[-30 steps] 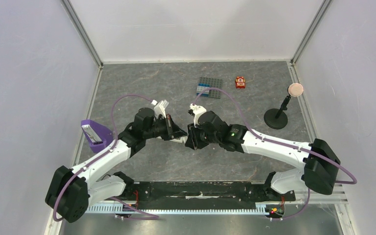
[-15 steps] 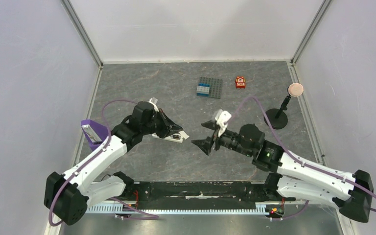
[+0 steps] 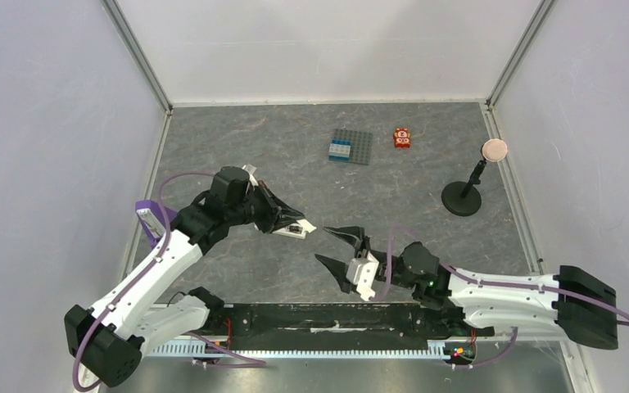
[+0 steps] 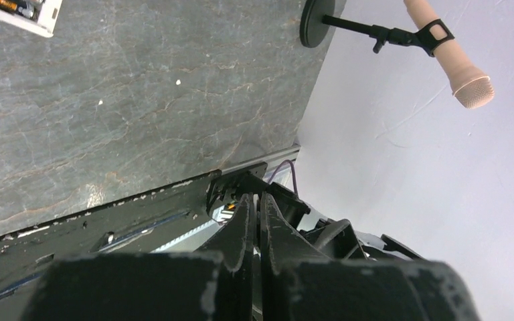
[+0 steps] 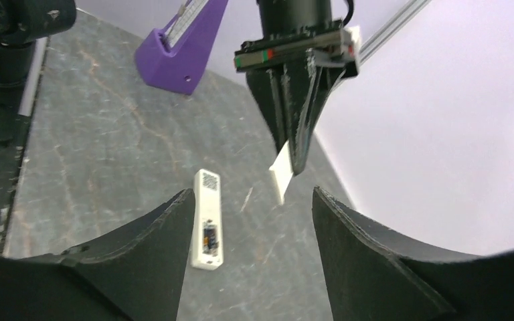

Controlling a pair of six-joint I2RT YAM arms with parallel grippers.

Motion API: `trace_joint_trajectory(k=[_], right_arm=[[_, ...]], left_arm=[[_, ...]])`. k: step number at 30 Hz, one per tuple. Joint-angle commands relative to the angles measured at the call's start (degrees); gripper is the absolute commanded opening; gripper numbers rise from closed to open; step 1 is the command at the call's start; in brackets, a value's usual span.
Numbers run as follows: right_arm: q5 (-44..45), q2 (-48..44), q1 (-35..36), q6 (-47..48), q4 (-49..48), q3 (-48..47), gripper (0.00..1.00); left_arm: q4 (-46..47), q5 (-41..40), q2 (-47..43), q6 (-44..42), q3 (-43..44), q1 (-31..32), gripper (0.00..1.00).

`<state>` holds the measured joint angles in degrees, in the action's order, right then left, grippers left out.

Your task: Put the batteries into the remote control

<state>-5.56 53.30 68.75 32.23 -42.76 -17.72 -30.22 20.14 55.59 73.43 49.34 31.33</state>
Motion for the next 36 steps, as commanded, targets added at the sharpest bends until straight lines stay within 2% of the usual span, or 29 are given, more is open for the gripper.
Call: trace_joint_trajectory(k=[1,5,8,22,27,36], right_arm=[[5.2,4.0,2.2,12.2,-14.4,0.5,0.65],[6.6,7.6,2.7,15.5,-17.2,0.0,0.57],[7.1,9.1,2.9,16.8,-17.0,-0.7,0.45],[7.3,15.0,2.8,16.5,-19.0,-3.7,0.41],[7.6,15.8,2.8,14.9,-18.4,-4.9,0.34],[8.2,16.7,2.8,14.5,-15.3,-6.0,0.16]], left_arm=[[-2.2,3.3,-0.9,2.3,1.0,0.1,0.02],[-2.2,3.6,-1.5,2.5,1.0,0.1,0.02],[-2.2,3.5,-1.9,2.5,0.6,0.0,0.02],[0.1,4.9,-2.9,4.4,-2.8,0.0,0.02],[0.1,4.9,-2.9,4.4,-3.3,0.0,0.02],[2.6,6.1,-3.7,5.7,-4.2,0.0,0.02]])
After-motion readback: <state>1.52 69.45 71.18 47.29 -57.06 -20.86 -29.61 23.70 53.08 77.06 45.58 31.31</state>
